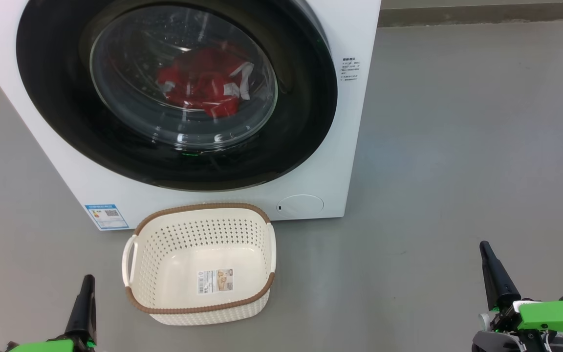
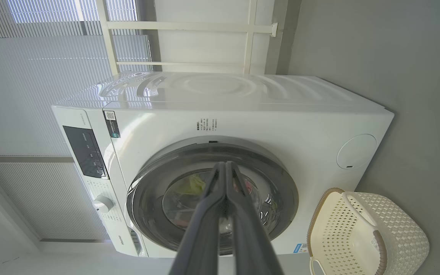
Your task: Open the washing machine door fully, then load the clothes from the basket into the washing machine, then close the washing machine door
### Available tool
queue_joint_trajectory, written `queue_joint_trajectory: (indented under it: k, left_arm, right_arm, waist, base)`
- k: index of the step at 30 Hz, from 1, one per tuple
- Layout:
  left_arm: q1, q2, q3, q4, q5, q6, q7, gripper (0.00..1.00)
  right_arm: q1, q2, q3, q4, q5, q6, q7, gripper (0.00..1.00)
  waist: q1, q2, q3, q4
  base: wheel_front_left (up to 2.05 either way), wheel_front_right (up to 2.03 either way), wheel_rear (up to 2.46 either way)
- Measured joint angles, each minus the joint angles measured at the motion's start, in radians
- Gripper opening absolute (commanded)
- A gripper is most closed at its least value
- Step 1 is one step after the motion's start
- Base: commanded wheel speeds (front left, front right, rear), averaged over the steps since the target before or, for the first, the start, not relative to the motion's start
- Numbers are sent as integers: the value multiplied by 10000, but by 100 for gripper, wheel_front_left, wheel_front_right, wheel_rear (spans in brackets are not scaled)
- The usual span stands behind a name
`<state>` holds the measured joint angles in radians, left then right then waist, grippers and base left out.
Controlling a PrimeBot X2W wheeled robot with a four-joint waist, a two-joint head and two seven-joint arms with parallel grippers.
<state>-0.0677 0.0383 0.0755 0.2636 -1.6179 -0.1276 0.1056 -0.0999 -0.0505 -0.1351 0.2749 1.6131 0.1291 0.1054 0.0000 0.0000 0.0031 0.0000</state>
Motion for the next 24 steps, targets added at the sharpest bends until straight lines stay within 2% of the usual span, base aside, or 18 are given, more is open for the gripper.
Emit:
queue_joint_trajectory:
  k: [24]
  left_arm:
    - [-1,-4,19,0,2,0,2,0]
  right_arm:
    - [0,17,-6,0,0,0,2,0]
  waist:
    - [0,0,0,0]
  base:
    - [0,0,0]
